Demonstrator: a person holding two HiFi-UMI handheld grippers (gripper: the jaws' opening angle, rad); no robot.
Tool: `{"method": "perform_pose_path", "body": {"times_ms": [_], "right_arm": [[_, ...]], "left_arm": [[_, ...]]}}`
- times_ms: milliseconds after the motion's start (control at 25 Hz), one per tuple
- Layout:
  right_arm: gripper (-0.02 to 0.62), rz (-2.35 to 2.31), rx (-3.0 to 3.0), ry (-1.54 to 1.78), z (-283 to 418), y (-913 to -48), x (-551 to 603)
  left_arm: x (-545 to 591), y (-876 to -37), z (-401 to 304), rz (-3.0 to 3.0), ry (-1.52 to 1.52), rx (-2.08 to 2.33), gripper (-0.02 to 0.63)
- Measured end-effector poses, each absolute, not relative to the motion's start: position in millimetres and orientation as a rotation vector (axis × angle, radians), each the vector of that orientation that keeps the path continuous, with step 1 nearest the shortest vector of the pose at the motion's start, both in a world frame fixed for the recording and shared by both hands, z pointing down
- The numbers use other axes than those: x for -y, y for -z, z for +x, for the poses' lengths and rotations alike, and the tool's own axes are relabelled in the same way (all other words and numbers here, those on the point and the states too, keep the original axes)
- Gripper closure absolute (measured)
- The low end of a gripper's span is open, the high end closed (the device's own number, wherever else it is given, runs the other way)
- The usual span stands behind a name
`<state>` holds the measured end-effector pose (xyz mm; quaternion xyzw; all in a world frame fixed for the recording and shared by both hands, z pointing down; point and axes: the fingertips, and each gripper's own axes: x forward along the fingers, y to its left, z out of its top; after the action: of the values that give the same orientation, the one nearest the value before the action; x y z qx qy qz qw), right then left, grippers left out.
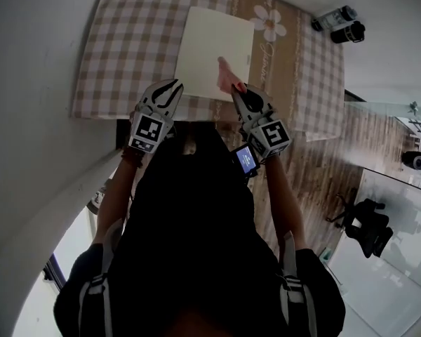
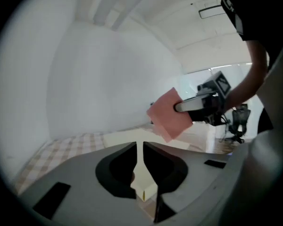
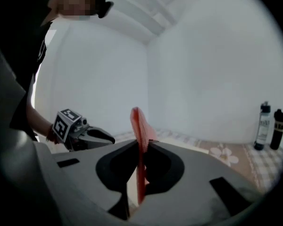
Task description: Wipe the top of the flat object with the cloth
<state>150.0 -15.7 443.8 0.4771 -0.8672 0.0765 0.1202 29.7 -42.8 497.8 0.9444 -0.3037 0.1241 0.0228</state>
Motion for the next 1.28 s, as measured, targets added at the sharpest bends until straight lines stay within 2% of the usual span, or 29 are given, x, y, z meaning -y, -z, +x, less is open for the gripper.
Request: {"method": "perform_pose_path", "body": {"times_ms": [80,200,400,880,1280], "right_arm": [[0.576,1.482,2.592,-0.083,135.1,-412.3,20.1],[0.577,1.581,2.631,0.052,121.9,-385.1,24.3],[0.578,1.527,2.669,0.259,95.0,-369.0,-17.4],[0.578,1.433,2.739,0.066,129.8,-408.8,-169.8],[0.578,1.443,2.721,0.081,158.8,-419.1,-222.9]], "left_arm": [[52.2,-471.0,18.3,2.872,-0.244,1.136,0.598],[57.8,-439.8,14.2,2.813,-0.135,1.336,0.604],[23.2,-420.7,22.2,2.773,-0.141,1.511,0.606],[-133.2,-422.7,84.6,2.723,-0.152,1.664,0.606],[-185.6,-439.2,120.2,2.733,-0.192,1.636,0.606]]}}
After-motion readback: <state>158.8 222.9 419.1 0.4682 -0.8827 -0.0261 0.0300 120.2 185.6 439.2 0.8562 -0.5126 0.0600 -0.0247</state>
